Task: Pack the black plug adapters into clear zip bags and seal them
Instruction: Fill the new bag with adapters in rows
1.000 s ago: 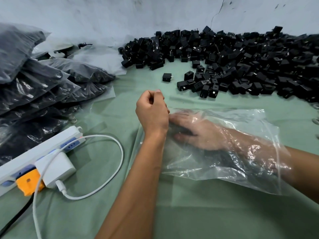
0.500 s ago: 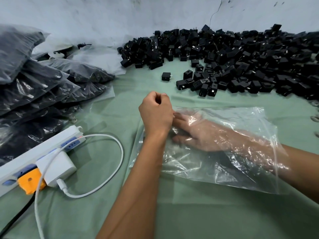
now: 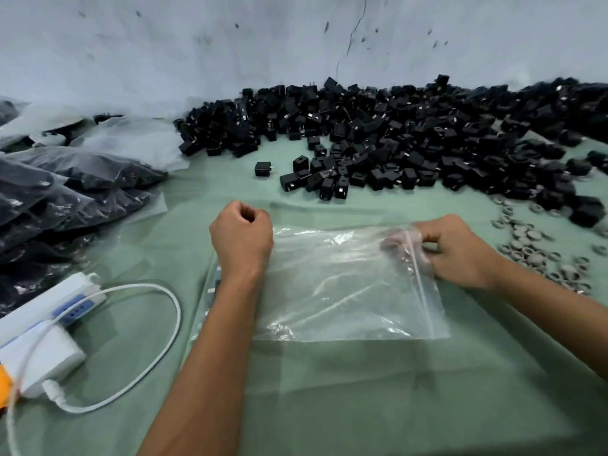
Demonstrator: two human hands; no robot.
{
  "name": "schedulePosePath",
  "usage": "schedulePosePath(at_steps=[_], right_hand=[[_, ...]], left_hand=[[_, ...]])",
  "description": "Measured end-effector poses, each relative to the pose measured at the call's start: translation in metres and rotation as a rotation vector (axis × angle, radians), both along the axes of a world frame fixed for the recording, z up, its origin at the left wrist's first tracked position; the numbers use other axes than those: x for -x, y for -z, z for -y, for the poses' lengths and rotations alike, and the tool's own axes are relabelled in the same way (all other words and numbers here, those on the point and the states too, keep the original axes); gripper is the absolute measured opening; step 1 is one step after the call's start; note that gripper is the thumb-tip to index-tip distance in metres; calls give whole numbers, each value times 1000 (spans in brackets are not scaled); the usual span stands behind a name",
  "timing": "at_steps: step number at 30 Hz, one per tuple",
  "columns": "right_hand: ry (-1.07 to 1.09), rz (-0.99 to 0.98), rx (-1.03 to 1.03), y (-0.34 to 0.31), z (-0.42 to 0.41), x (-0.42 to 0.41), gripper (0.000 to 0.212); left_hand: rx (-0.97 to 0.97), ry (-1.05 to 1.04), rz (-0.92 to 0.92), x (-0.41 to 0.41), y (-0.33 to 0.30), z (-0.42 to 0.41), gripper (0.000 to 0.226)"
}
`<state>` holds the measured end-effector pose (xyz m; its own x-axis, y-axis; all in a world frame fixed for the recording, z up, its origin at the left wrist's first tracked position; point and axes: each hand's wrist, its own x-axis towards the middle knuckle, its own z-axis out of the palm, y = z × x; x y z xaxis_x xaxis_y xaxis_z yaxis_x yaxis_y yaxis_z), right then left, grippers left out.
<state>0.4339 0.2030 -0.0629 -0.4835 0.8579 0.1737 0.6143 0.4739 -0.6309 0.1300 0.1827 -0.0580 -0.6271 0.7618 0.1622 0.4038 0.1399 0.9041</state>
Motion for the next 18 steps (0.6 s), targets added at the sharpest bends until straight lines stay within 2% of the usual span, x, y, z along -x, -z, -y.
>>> schedulePosePath(at_steps=[3,6,8,10,12,14,16,18], right_hand=[[308,-72,-92,-1,-13,-7,31],[408,0,-217,-5,-36,0,29],[396,175,-312,-7,-59,5,31],[366,430,-384,-7,-84,8,44],[307,661,-332,-6,-102,11,71],[265,756,-249,-4,-111,12,85],[263,742,-307,-2,-114,12,79],[267,683,-384,-2,-116,11,63]], left_hand=[[92,31,-35,-12,-8,-4,11],[118,169,-122,-51,-18,-4,10],[117,351,-174,-92,-24,-1,13],[150,492,-292,-134,-27,6,22],[172,565,-429,-165,-26,12,29],[230,587,-538,-180,-24,15,32],[293,603,-590,-182,-20,14,27],[332,615,-593,-178,-16,13,17]])
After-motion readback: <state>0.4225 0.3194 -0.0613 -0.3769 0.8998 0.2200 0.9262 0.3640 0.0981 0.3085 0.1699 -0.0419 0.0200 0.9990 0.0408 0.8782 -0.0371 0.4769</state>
